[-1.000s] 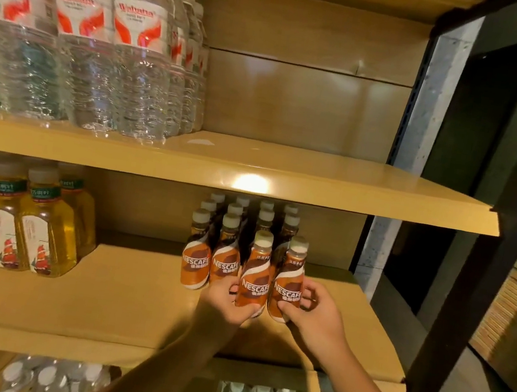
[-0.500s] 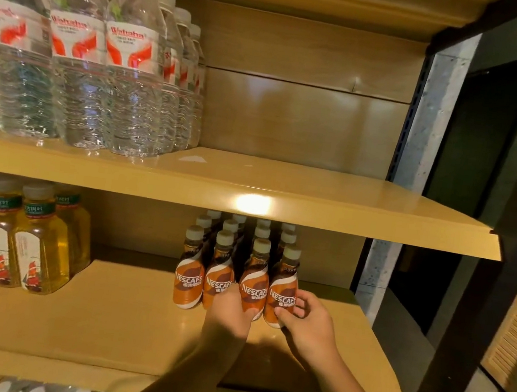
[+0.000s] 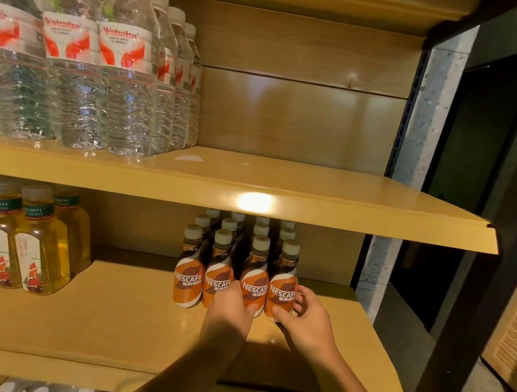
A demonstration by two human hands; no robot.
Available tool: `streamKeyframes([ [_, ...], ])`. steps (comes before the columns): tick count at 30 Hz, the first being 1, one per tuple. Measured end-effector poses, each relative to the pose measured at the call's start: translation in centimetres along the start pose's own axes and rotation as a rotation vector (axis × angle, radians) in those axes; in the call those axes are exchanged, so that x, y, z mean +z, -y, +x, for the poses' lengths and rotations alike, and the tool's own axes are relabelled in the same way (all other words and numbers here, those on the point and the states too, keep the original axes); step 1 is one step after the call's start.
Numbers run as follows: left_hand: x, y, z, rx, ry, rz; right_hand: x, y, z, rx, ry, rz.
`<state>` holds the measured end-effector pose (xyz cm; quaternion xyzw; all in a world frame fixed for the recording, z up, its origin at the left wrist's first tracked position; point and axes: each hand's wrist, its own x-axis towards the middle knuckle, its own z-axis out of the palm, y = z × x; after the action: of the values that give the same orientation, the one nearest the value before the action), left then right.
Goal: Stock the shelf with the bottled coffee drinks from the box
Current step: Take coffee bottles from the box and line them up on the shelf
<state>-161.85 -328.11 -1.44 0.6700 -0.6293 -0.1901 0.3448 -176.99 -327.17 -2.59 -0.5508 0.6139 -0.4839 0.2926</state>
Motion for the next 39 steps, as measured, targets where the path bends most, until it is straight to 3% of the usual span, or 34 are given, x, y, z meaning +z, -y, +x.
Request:
streamKeyframes([
  [7, -1.9, 0.3, -1.5, 0.084, -0.010, 0.014, -0.5, 1.3, -2.3, 0.019, -0.046, -0.125],
  [10, -3.3, 0.9, -2.6, 0.179, 0.020, 0.074, -0.9, 2.0, -4.0, -0.054, -0.046, -0.250],
  [16, -6.3, 2.2, -5.5, 0.432, 0.104, 0.510, -0.9, 3.3, -7.7, -0.204, -0.041, -0.745],
  [23, -11.1, 5.7, -9.0, 0.526, 0.217, 0.735, 0.4, 5.1, -13.1, -0.210, 0.007, -1.055],
  [39, -28.0, 21.5, -20.4, 0.717, 0.254, 0.783, 12.2, 14.9, -36.0, -0.208, -0.004, -1.160],
])
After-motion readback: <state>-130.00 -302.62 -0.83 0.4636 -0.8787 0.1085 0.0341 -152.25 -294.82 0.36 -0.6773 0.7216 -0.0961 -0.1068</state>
